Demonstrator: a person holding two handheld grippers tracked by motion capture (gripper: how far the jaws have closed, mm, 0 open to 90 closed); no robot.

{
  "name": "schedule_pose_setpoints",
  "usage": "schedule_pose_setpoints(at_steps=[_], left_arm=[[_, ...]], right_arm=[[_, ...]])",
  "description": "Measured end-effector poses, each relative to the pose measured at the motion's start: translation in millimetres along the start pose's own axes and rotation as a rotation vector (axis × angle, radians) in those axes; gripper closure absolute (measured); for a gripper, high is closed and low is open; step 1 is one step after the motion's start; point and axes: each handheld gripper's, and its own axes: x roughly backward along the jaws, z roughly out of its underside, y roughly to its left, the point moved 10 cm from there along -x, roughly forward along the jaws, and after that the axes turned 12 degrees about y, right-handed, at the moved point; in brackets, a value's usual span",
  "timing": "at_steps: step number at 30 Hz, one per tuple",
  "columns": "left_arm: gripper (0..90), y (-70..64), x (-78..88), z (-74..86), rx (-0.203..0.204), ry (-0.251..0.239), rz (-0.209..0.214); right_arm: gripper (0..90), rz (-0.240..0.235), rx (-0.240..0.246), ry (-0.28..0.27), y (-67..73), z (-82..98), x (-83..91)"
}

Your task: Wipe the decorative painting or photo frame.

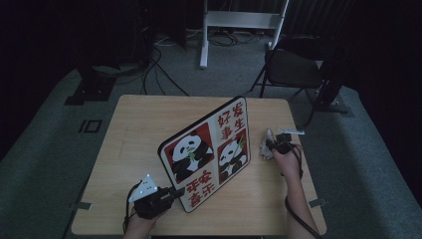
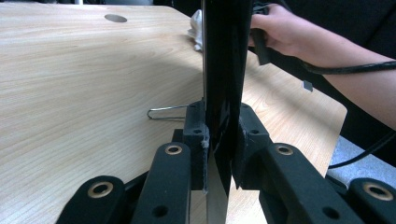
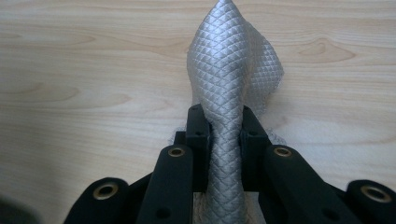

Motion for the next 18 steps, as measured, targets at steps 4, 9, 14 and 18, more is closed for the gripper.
schedule_pose_setpoints(at_steps=[4, 9, 14, 18], left_arm=[[78.9, 0.1, -0.1, -0.1, 0.003, 0.0, 0.0], [78.9, 0.2, -0.2, -0.1, 0.002, 0.0, -0.001], [78.8, 0.4, -0.3, -0.2, 0.002, 0.002, -0.001], [78.9, -0.1, -0.4, -0.4, 0.002, 0.003, -0.001]], right_arm=[[78.9, -0.008, -0.006, -0.037, -1.2, 1.8, 17.4], [79.0, -0.027, -0.011, -0.09, -0.3, 2.0, 40.6], [78.9, -0.045, 0.011, -0.142, 6.0, -2.8, 67.0], [78.8, -0.06, 0.044, -0.191, 16.4, -11.4, 93.8]])
